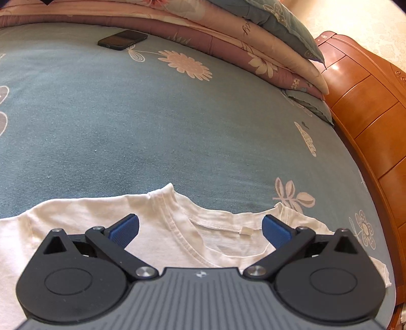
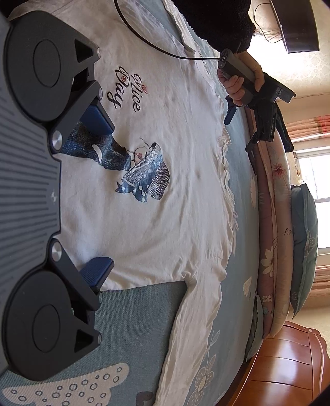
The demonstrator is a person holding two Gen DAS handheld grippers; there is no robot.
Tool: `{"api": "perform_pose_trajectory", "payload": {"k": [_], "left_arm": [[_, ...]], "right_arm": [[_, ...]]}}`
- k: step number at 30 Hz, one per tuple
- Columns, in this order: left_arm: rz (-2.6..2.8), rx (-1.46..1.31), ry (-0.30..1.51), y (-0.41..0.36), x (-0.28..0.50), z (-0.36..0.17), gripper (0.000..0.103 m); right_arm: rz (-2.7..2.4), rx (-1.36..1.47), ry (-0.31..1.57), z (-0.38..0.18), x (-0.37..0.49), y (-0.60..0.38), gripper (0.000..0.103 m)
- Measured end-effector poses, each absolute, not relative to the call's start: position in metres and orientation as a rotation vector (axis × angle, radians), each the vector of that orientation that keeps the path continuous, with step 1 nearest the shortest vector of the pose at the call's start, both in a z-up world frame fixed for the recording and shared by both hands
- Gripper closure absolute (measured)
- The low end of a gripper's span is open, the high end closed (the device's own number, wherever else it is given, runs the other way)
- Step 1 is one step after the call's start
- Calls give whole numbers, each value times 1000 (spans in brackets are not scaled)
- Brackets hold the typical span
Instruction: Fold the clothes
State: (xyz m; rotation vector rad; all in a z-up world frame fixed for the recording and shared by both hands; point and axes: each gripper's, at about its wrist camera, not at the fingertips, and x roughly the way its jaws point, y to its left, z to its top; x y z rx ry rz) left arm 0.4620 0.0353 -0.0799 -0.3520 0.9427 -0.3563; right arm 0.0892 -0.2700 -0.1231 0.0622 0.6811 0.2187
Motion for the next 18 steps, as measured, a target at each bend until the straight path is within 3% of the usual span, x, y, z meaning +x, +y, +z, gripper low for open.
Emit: {"api": "perform_pose_trajectory", "payload": {"k": [7, 14, 18], "left_arm": [[-302, -369, 931, 20, 497, -86, 1], [-320, -267, 830, 69, 457, -24, 1], [-288, -282, 882, 104, 442, -35, 1]], "right_arm": [[223, 74, 678, -123, 89, -271, 0], [230, 96, 670, -123, 88, -274, 0], [234, 108, 667, -123, 87, -276, 0]]}}
